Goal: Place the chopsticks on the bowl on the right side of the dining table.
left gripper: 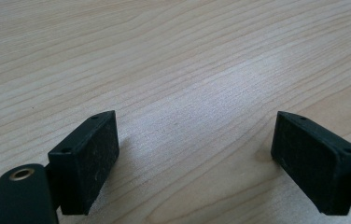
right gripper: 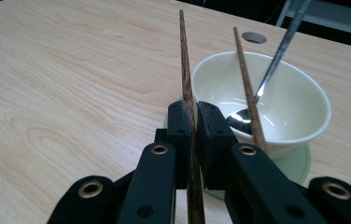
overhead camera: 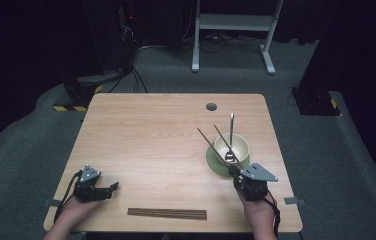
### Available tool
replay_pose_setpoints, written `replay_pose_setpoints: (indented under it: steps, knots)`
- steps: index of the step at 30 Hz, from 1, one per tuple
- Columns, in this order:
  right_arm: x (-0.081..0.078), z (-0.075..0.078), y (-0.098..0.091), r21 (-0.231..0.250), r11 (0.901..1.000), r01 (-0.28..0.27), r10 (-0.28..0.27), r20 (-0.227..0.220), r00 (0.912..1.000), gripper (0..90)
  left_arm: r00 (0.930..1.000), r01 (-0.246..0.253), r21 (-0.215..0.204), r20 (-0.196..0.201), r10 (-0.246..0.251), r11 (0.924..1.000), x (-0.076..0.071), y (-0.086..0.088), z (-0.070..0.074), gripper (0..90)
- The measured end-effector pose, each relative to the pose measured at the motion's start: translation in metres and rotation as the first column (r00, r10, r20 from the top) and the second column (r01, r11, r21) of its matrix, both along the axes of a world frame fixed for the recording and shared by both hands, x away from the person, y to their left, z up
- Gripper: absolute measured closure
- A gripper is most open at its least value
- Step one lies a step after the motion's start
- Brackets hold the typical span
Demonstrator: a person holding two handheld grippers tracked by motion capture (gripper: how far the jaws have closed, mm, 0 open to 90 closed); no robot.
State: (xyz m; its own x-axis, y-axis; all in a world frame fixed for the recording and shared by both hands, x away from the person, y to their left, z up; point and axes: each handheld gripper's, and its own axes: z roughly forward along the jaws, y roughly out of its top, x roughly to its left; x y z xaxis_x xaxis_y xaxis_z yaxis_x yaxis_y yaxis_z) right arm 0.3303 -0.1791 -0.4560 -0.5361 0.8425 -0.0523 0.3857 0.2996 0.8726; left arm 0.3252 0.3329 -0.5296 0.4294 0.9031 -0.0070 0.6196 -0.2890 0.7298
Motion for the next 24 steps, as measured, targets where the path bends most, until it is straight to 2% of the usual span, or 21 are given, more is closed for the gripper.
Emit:
replay_pose_setpoints:
  steps: [10,17,24]
  knots:
    - [0.002,-0.001,-0.009,0.002,0.9989,0.047,-0.047,0.005,0.9989,83.9,1.0,0.002,0.0,0.0,-0.002,1.0,0.0,0.0,0.0,15.0]
    - [0.007,-0.004,-0.014,-0.005,0.9954,0.096,-0.096,-0.019,0.9952,83.9,1.0,0.003,0.0,0.0,-0.003,1.0,0.0,0.0,0.0,15.0]
    - [0.009,-0.007,-0.015,-0.016,0.9942,0.107,-0.107,-0.025,0.9939,83.9,1.0,0.003,0.0,0.0,-0.003,1.0,0.0,0.0,0.0,15.1]
